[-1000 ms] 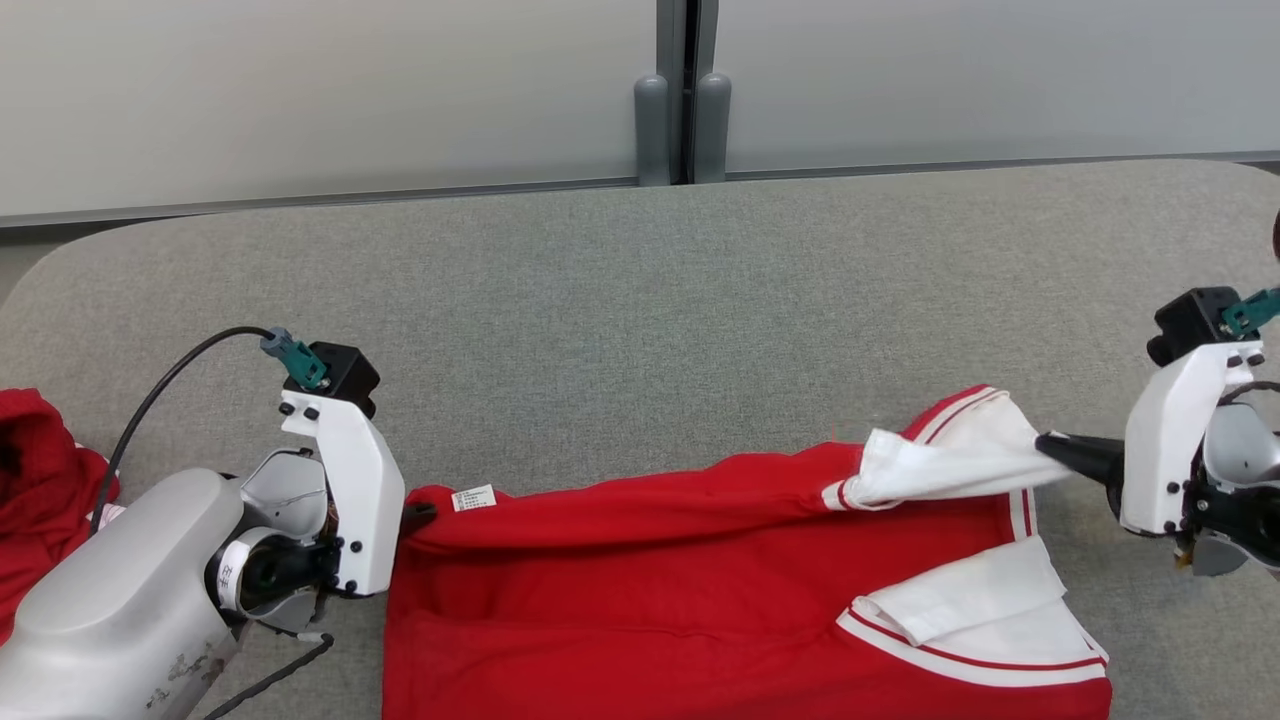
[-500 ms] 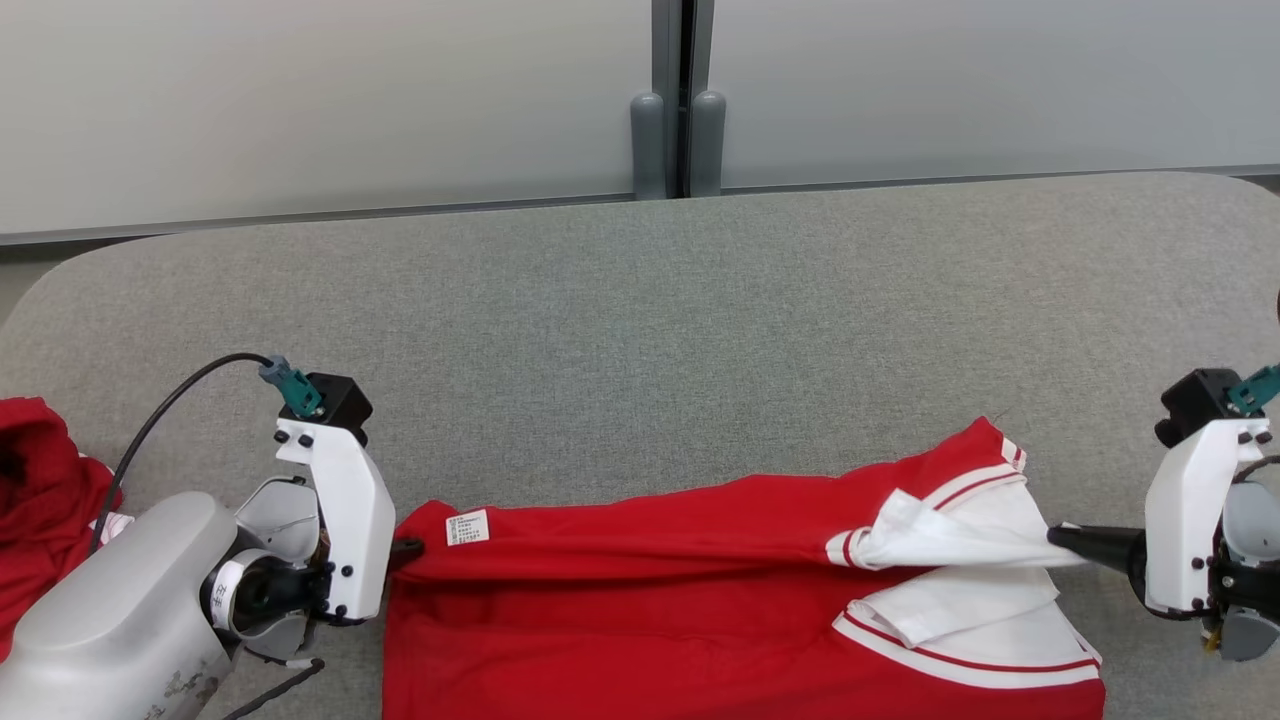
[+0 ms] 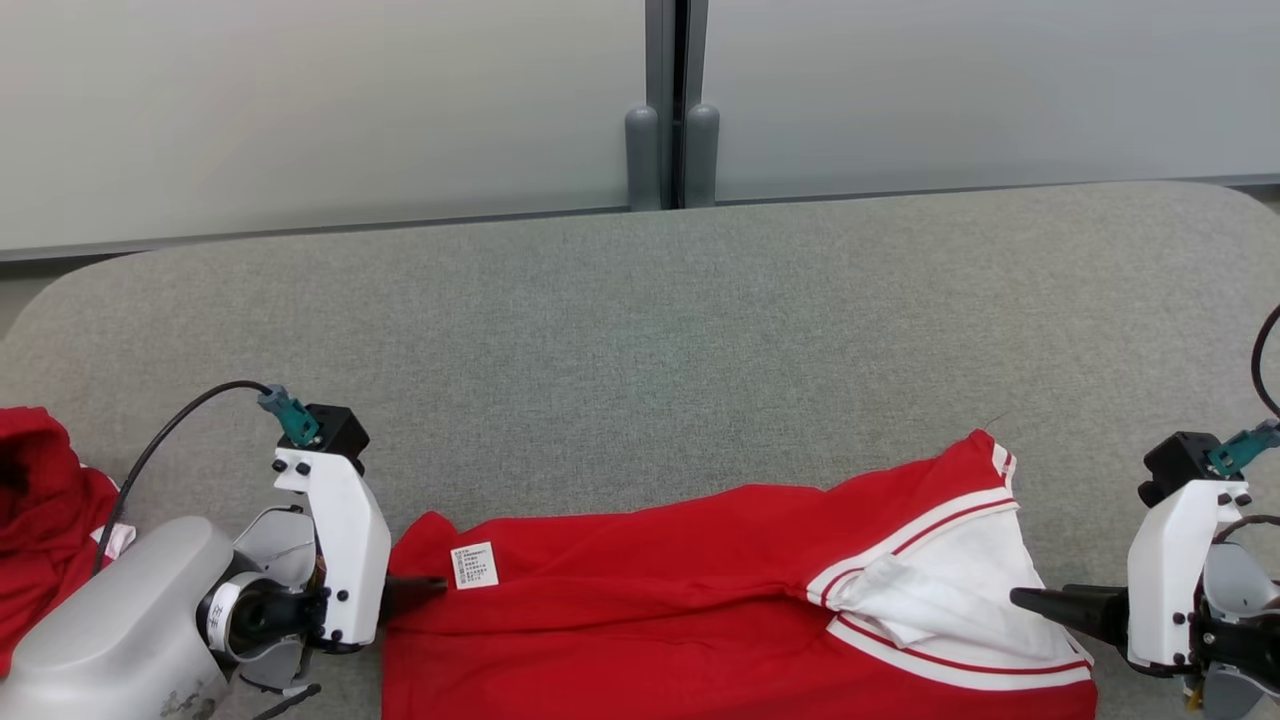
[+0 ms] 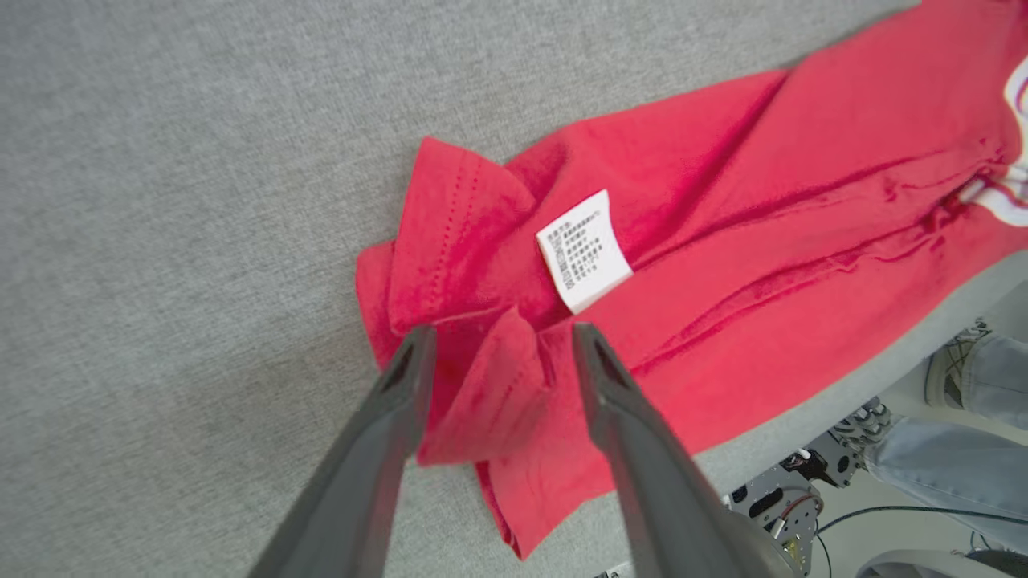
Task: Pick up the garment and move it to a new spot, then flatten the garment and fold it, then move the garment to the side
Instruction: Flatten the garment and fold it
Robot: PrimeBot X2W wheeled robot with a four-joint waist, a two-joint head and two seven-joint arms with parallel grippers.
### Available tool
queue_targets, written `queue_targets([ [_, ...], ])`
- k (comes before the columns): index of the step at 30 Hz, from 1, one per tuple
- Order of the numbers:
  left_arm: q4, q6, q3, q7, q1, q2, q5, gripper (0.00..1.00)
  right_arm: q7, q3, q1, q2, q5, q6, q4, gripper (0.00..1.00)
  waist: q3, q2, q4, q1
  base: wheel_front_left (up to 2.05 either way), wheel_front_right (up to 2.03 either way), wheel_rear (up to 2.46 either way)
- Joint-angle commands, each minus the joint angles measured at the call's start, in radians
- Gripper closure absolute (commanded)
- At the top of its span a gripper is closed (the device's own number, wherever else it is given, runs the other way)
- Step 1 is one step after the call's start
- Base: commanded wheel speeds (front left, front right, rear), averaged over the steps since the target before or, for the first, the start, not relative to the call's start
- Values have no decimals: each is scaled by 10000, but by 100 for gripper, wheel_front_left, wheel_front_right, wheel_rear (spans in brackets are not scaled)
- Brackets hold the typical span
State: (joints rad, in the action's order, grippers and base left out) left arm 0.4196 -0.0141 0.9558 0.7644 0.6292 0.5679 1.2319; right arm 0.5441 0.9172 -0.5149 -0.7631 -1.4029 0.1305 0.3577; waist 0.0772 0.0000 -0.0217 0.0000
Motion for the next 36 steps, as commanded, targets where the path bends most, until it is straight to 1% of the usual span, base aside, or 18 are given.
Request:
queue_targets([
  [1,0,-61,-81,-104,-102,82,30,0,-81,-145,228,-11,-185,4,-101,0,-148,0,17,0,0,0,0],
  [4,-128,-91,-181,-370,-74,215,-92,0,-195,-352,474,-120,-350,6,-353,0,-373,0,49,0,0,0,0],
  [6,-282,-14,-284,-771,-1,355,-306,0,-577,-634,580,-189,-396,6,-616,0,-505,0,70,0,0,0,0],
  [8,-439,77,-482,-1400,32,499,-534,0,-1292,-1001,716,-198,-336,6,-931,0,-617,0,96,0,0,0,0],
  [10,-663,212,-745,-2300,54,652,-885,0,-2285,-1403,839,-182,-90,6,-1285,0,-716,0,120,0,0,0,0],
  [13,-1064,629,-1178,-3852,-236,816,-1411,0,-3754,-1849,1218,-269,500,4,-1685,0,-817,0,180,0,0,0,0],
  [19,-2006,1693,-2005,-6828,-1186,1122,-2229,0,-6615,-2968,2087,26,1570,6,-1829,0,-907,0,282,0,0,0,0],
  [20,-2006,1693,-2005,-6828,-1186,1122,-2229,0,-6615,-2968,2087,26,1570,6,-1829,0,-907,0,282,0,0,0,0],
  [21,-2188,1902,-2167,-7305,-1425,1129,-2289,0,-7118,-3224,2218,135,1740,6,-1752,0,-918,0,296,0,0,0,0],
  [23,-2580,2347,-2416,-8208,-1924,1149,-2472,0,-7660,-3629,2493,309,2270,6,-1602,0,-935,0,340,0,0,0,0],
  [27,-3335,3246,-2833,-9599,-3017,1151,-2723,0,-8047,-4748,3122,931,3188,6,-1430,0,-959,0,405,0,0,0,0],
  [30,-3959,3862,-3284,-10155,-3810,1000,-3057,0,-8099,-5848,3631,1539,4012,6,-1444,0,-915,0,481,0,0,0,0],
  [31,-4202,4009,-3489,-10245,-4050,873,-3221,0,-8104,-6437,3783,1884,4298,6,-1488,0,-893,0,525,0,0,0,0],
  [32,-4427,4088,-3762,-10283,-4314,694,-3410,0,-8098,-6944,4010,2284,4553,6,-1583,0,-874,0,567,0,0,0,0],
  [33,-4855,4087,-4330,-10305,-4492,251,-3620,0,-8094,-7280,4290,2654,4862,6,-1689,0,-842,0,627,0,0,0,0],
  [34,-5089,3960,-4793,-10295,-4894,-127,-3776,0,-8096,-7622,4509,3031,5143,6,-1773,0,-812,0,671,0,0,0,0],
  [35,-5167,3869,-5096,-10274,-5323,-331,-4122,0,-8097,-7928,4713,3321,5376,6,-1824,0,-783,0,704,0,0,0,0],
  [36,-5275,3721,-5414,-10277,-5621,-668,-4350,0,-8098,-8064,4895,3562,5674,6,-1847,0,-756,0,730,0,0,0,0],
])
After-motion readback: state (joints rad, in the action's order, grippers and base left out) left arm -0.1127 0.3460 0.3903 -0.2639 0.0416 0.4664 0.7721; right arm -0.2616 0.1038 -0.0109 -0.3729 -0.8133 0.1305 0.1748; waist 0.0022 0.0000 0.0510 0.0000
